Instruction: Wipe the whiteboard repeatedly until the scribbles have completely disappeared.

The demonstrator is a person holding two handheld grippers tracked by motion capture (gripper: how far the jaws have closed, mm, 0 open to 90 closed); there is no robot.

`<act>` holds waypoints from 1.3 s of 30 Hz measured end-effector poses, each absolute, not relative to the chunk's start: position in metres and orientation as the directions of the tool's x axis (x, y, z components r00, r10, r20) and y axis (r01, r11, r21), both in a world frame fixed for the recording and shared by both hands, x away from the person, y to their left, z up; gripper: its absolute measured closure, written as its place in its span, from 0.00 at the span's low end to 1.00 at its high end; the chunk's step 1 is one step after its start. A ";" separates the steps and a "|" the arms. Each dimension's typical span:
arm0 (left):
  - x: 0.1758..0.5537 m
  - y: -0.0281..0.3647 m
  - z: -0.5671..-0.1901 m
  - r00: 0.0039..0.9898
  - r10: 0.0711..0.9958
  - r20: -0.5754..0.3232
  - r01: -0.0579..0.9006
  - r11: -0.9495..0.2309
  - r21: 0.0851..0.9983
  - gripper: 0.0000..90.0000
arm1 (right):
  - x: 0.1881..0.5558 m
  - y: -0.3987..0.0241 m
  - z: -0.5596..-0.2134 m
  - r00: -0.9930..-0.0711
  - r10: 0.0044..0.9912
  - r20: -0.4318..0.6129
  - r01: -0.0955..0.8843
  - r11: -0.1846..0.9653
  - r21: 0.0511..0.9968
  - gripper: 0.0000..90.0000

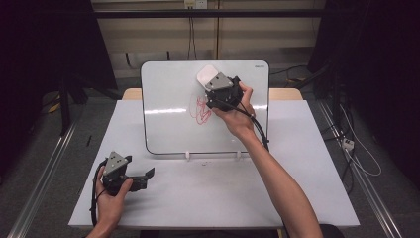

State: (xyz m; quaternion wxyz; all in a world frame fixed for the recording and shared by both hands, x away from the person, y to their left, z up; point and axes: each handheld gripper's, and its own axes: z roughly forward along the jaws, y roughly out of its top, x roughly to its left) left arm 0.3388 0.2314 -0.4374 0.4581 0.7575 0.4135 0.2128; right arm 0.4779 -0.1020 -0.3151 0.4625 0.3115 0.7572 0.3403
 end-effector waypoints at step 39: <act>0.339 0.231 -0.437 0.571 0.819 -0.050 0.427 -0.245 0.870 0.05 | 0.449 -0.078 -0.351 -0.468 0.691 -0.550 0.131 0.670 0.731 0.35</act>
